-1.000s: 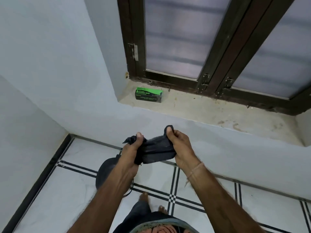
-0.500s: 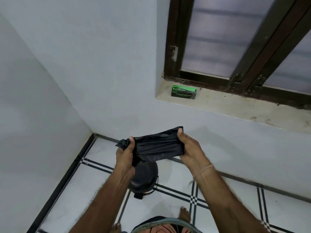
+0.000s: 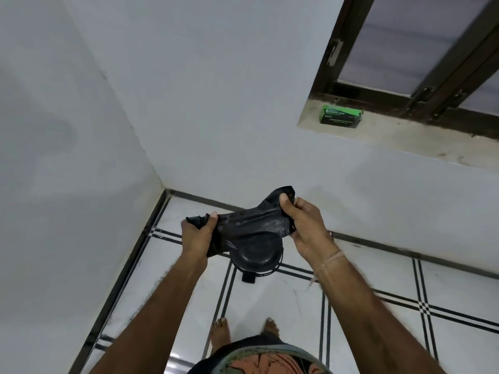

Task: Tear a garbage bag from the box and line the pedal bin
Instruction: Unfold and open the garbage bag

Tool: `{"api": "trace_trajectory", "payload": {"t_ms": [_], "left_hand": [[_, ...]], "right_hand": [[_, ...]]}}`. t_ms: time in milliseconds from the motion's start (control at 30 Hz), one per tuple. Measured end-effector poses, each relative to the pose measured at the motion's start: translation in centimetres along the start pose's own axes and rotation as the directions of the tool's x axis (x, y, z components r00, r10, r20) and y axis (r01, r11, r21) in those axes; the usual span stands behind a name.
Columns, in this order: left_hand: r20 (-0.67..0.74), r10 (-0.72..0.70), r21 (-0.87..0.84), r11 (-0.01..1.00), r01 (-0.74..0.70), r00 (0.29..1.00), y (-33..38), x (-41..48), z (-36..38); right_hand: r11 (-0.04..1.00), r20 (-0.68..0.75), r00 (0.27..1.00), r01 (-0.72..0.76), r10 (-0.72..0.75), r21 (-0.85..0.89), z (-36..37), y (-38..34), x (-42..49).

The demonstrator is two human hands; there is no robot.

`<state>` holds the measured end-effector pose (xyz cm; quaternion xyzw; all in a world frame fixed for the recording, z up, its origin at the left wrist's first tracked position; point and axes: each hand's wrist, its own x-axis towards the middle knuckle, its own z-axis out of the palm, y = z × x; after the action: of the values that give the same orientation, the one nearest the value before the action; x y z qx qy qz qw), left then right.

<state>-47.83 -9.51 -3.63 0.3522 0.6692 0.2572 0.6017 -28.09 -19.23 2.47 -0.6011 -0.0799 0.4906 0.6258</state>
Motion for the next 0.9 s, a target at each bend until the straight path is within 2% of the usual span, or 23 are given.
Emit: {"api": "trace_trajectory", "payload": {"t_ms": [33, 67, 100, 133, 167, 200, 233, 267, 300, 400, 633, 767, 833, 867, 900], "left_hand": [[-0.051, 0.149, 0.234, 0.963, -0.133, 0.988, 0.0, -0.5, 0.1], [-0.041, 0.311, 0.374, 0.886, -0.274, 0.950, 0.1, -1.2, 0.4], [0.056, 0.422, 0.392, 0.824, -0.409, 0.905, 0.8, -2.4, 0.8], [0.192, 0.456, 0.283, 0.822, -0.494, 0.869, 1.5, -3.6, 1.3], [0.351, 0.406, 0.140, 0.868, -0.476, 0.844, 2.3, -5.1, 1.8], [0.512, 0.330, 0.026, 0.917, -0.399, 0.793, 3.0, -6.0, 2.3], [0.616, 0.292, -0.029, 0.936, -0.350, 0.731, 3.3, -6.5, 2.7], [0.662, 0.295, -0.062, 0.938, -0.342, 0.689, 3.5, -6.6, 3.0], [0.654, 0.326, -0.078, 0.927, -0.368, 0.683, 3.6, -6.6, 3.2], [0.562, 0.385, -0.148, 0.917, -0.370, 0.732, 3.4, -6.3, 3.6], [0.463, 0.360, -0.185, 0.933, -0.308, 0.810, 2.5, -6.5, 4.5], [0.437, 0.312, -0.142, 0.950, -0.277, 0.844, 2.0, -6.8, 4.9], [0.293, 0.389, -0.014, 0.915, -0.402, 0.874, 1.5, -7.5, 5.3], [0.213, 0.466, 0.042, 0.874, -0.485, 0.859, 1.4, -8.1, 5.3], [0.197, 0.542, 0.054, 0.826, -0.561, 0.817, 1.5, -8.8, 5.3]], "right_hand": [[1.000, 0.012, 1.000, 0.017, -0.017, -0.015, 0.1, 0.0, -0.6], [0.999, 0.024, 0.999, 0.031, -0.030, -0.036, 0.3, 0.1, -1.1], [0.998, 0.039, 0.999, 0.039, -0.037, -0.056, 0.5, 0.1, -1.5], [0.997, 0.062, 0.997, 0.042, -0.038, -0.070, 0.8, 0.2, -1.8], [0.997, 0.094, 0.995, 0.037, -0.030, -0.071, 1.0, 0.2, -2.2], [0.998, 0.126, 0.992, 0.032, -0.024, -0.062, 1.2, 0.2, -2.5], [0.999, 0.148, 0.989, 0.026, -0.019, -0.046, 1.3, 0.1, -2.8], [0.999, 0.154, 0.988, 0.022, -0.018, -0.030, 1.3, 0.0, -3.0], [1.000, 0.147, 0.989, 0.022, -0.018, -0.020, 1.1, -0.1, -3.3], [1.000, 0.091, 0.996, 0.007, -0.004, -0.029, -0.2, -0.4, -3.9], [0.984, 0.136, 0.981, -0.124, 0.141, -0.126, -3.4, 0.0, -5.0], [0.990, 0.127, 0.988, -0.073, 0.088, -0.124, -3.8, -0.5, -5.4], [0.990, 0.149, 0.987, -0.035, 0.055, -0.138, -3.9, -1.1, -5.3], [0.990, 0.159, 0.986, -0.023, 0.045, -0.138, -3.8, -1.3, -5.3], [0.991, 0.168, 0.985, -0.015, 0.038, -0.135, -3.7, -1.5, -5.2]]}}
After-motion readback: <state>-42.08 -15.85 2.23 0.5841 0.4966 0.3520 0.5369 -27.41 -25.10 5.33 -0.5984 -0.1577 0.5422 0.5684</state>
